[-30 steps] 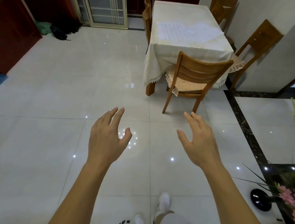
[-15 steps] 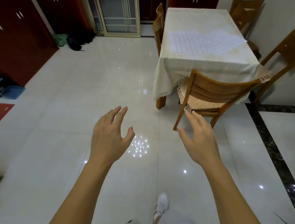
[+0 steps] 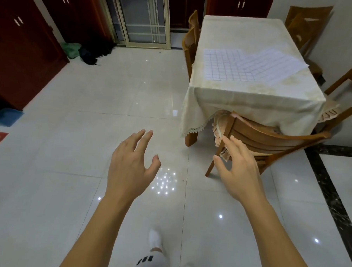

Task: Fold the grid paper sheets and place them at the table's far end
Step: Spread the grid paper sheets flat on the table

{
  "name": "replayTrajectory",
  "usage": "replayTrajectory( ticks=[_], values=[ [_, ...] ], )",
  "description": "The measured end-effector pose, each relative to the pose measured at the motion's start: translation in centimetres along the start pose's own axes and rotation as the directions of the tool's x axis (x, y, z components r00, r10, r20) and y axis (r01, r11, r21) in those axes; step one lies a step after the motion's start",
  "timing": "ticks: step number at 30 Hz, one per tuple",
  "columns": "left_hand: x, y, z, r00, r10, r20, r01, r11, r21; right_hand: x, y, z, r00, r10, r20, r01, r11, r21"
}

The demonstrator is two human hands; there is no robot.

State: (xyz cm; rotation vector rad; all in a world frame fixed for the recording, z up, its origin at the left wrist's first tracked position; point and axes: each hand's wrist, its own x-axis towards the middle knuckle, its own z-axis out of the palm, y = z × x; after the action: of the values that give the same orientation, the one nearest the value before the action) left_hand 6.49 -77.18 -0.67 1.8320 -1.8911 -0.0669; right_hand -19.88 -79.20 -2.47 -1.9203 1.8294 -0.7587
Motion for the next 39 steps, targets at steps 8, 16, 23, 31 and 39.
replayTrajectory(
  ticks=[8,16,23,31,39],
  values=[
    [11.9,-3.2,4.6,1.000,0.031,0.003,-0.030,0.998,-0.057,11.3,0.7,3.1,0.999,0.033,-0.035,-0.035,0.998,-0.054],
    [27.9,-8.3,6.6,0.997,0.070,0.030,-0.066,0.990,-0.124,26.6,-1.9,5.5,0.995,0.080,-0.052,-0.085,0.991,-0.102],
    [37.9,-10.6,10.0,0.989,0.124,0.075,-0.112,0.983,-0.144,35.2,-1.8,8.0,0.988,0.144,-0.055,-0.149,0.985,-0.087],
    [48.0,-10.2,15.7,0.985,0.134,0.110,-0.118,0.983,-0.138,45.7,2.0,9.8,0.981,0.193,-0.031,-0.194,0.978,-0.077],
    [60.6,-6.1,21.5,0.979,0.125,0.164,-0.118,0.992,-0.050,58.7,7.5,6.5,0.975,0.216,-0.054,-0.217,0.976,-0.005]
  ],
)
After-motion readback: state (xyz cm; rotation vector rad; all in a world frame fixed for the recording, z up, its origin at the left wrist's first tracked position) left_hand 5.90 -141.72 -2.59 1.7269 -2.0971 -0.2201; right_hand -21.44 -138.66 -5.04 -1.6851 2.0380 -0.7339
